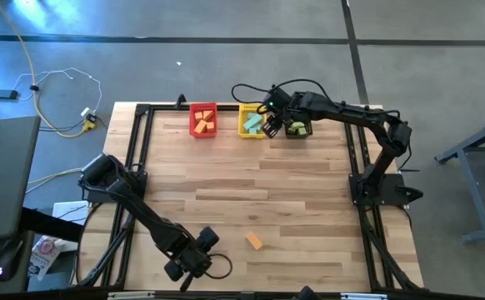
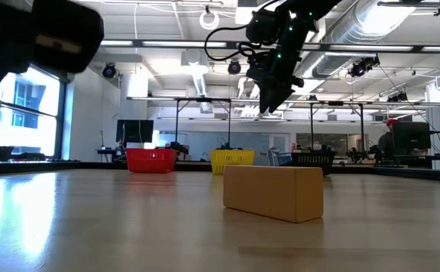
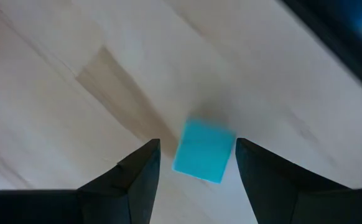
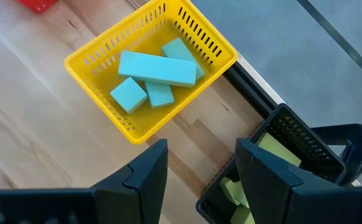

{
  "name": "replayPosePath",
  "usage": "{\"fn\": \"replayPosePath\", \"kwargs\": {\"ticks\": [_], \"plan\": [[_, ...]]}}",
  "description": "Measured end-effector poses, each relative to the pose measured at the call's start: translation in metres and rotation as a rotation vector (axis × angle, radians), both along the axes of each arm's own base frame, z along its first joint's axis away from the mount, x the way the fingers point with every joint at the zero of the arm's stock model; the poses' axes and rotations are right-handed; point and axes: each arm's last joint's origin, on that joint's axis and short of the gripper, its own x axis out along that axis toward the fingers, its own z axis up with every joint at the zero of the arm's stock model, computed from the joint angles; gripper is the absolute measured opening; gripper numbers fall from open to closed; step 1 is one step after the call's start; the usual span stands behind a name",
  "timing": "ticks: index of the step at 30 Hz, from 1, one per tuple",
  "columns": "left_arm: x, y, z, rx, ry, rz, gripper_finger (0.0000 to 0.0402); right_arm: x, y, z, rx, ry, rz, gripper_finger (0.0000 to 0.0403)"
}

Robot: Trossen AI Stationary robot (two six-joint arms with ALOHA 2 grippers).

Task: Sort & place blocks by color
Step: Put the blue block into the yellow bin

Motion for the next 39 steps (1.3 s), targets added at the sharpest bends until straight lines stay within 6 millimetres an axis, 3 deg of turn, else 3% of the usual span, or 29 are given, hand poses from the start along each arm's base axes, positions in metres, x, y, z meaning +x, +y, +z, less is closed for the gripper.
{"fn": "replayPosePath", "kwargs": {"ticks": [7,15,25,30,39], "plan": [[0.002,-0.001,-0.014,0.037,0.027,-0.035,0.0194,0.000,0.000,0.000,0.000,0.001,0.000,0.0174],[0.003,-0.001,-0.014,0.035,0.021,-0.033,0.0190,-0.001,0.000,0.000,0.003,0.007,0.000,0.0174],[0.007,-0.001,-0.030,0.050,0.060,-0.026,0.0134,-0.003,0.001,-0.002,0.018,0.037,0.000,0.0174],[0.009,0.003,-0.029,0.039,0.059,0.036,0.0106,-0.003,0.002,-0.002,0.019,0.042,0.003,0.0174],[0.014,0.014,-0.029,0.025,0.080,0.172,0.0106,-0.003,0.011,-0.004,0.080,0.061,0.053,0.0174]]}}
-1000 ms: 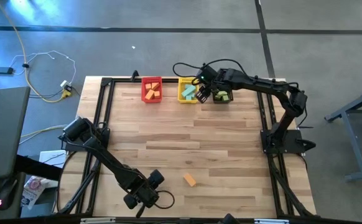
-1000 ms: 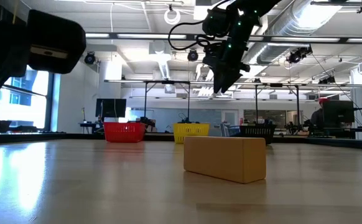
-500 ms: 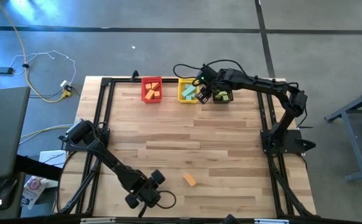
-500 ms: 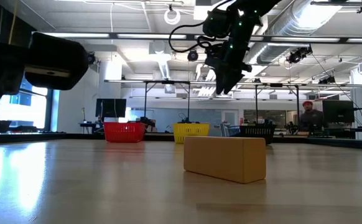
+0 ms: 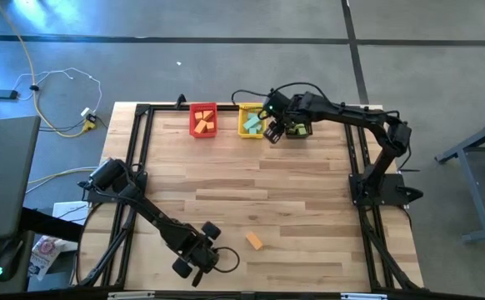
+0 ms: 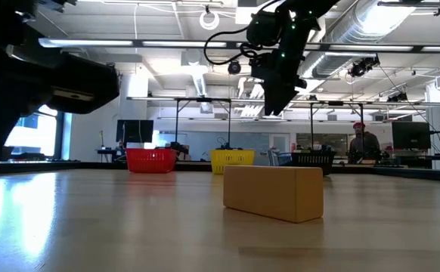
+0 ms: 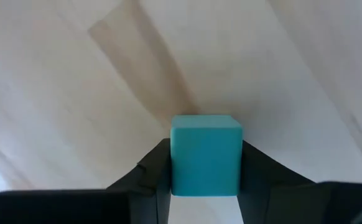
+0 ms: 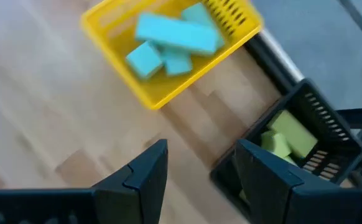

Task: Sort & place blocks by color
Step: Put the blue block into the yellow bin

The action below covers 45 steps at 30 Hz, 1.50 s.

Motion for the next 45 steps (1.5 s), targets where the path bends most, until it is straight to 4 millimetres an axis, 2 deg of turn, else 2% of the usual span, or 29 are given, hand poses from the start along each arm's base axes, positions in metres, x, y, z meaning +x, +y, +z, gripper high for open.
{"fn": "replayPosePath", "kwargs": {"ticks": [6,15,23,28,37,45], "plan": [[0.001,0.014,0.010,0.113,-0.041,0.041,0.0106,0.004,0.031,-0.004,0.079,0.070,0.069,0.0174],[0.002,0.050,0.040,0.277,-0.099,0.067,0.0106,0.015,0.092,-0.005,0.115,0.106,0.160,0.0174],[0.005,0.096,0.052,0.408,-0.056,0.114,0.0106,0.020,0.142,-0.005,0.117,0.092,0.204,0.0174],[0.013,0.122,0.053,0.432,-0.053,0.129,0.0106,0.018,0.169,-0.006,0.084,0.090,0.183,0.0174],[0.026,0.175,0.054,0.469,-0.062,0.149,0.0106,0.008,0.209,-0.006,0.046,0.082,0.109,0.0174],[0.041,0.223,0.059,0.429,-0.191,0.154,0.0106,0.001,0.236,-0.006,0.045,0.036,0.045,0.0174]]}}
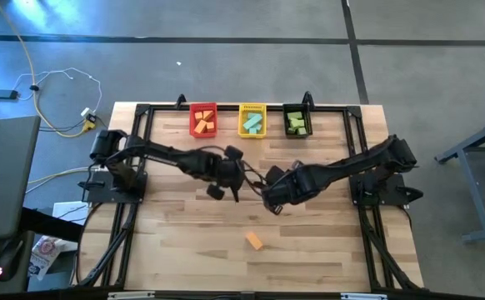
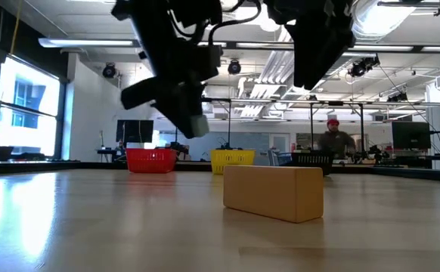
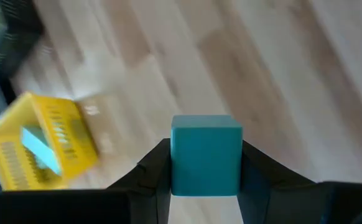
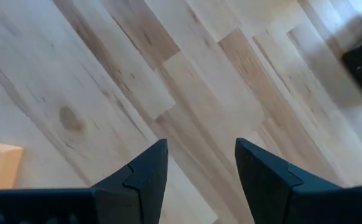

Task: Sort & place blocks by color
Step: Put the blue block into the yellow bin

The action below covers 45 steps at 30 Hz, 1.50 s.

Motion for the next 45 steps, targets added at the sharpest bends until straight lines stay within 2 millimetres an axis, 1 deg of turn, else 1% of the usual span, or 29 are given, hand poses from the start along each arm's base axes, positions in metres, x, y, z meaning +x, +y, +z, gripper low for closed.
{"fn": "replayPosePath", "kwargs": {"ticks": [4,9,13,20,23,28,32,37,40,45], "plan": [[0.005,0.023,0.003,0.039,-0.060,-0.010,0.0106,-0.001,0.005,0.000,-0.010,-0.031,-0.045,0.0174],[0.010,0.046,0.008,0.093,-0.134,-0.015,0.0109,-0.001,0.004,0.001,0.001,-0.053,-0.101,0.0174],[0.011,0.049,0.010,0.120,-0.144,-0.046,0.0107,0.001,-0.003,0.002,-0.048,-0.074,-0.139,0.0174],[0.014,0.045,0.012,0.143,-0.148,-0.089,0.0108,0.006,-0.030,0.005,-0.146,-0.064,-0.169,0.0174],[0.013,0.047,0.013,0.144,-0.151,-0.083,0.0107,0.010,-0.040,0.015,-0.200,-0.088,-0.172,0.0174],[0.010,0.058,0.013,0.150,-0.145,-0.067,0.0107,0.015,-0.047,0.045,-0.264,-0.148,-0.162,0.0174],[0.006,0.072,0.014,0.156,-0.149,-0.027,0.0107,0.020,-0.051,0.069,-0.289,-0.207,-0.139,0.0174],[0.002,0.091,0.014,0.163,-0.159,0.017,0.0107,0.020,-0.058,0.090,-0.345,-0.236,-0.129,0.0174],[-0.001,0.103,0.016,0.161,-0.186,0.018,0.0107,0.019,-0.062,0.097,-0.356,-0.236,-0.136,0.0174],[-0.009,0.132,0.020,0.131,-0.271,0.043,0.0107,0.016,-0.062,0.097,-0.344,-0.220,-0.149,0.0174]]}}
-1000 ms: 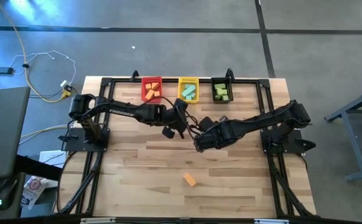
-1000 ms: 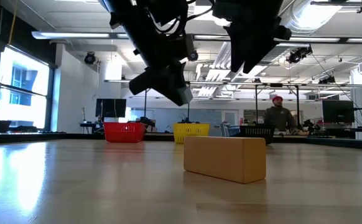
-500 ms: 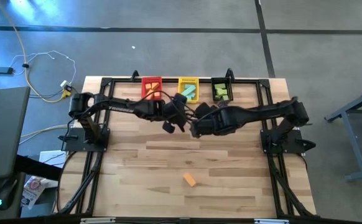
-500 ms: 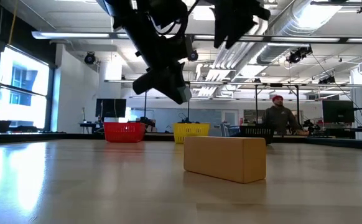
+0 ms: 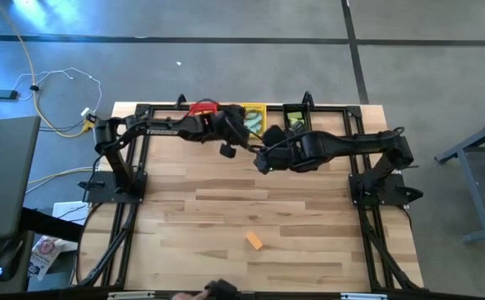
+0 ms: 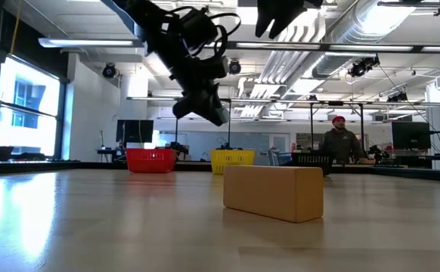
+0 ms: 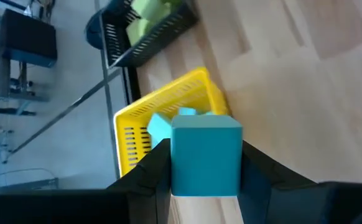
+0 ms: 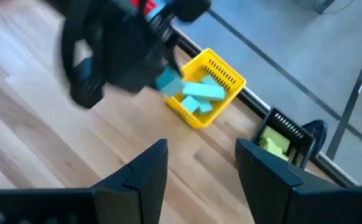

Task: Sort & place blocks by color
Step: Put the blue block into the yellow bin

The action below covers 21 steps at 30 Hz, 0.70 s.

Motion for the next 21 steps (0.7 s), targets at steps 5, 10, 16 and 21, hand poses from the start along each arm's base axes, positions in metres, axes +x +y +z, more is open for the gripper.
{"fn": "replayPosePath", "kwargs": {"ticks": [5,10,16,21], "plan": [[-0.008,0.032,-0.005,-0.090,-0.108,0.005,0.0107,0.000,0.004,-0.012,0.050,0.015,-0.021,0.0174],[-0.015,0.060,-0.017,-0.225,-0.235,0.019,0.0107,-0.002,0.008,-0.033,0.112,0.057,-0.043,0.0174],[-0.020,0.077,-0.023,-0.248,-0.305,0.079,0.0108,-0.005,0.016,-0.055,0.162,0.081,-0.064,0.0174],[-0.020,0.078,-0.023,-0.246,-0.311,0.111,0.0108,-0.005,0.024,-0.078,0.191,0.087,-0.054,0.0174]]}}
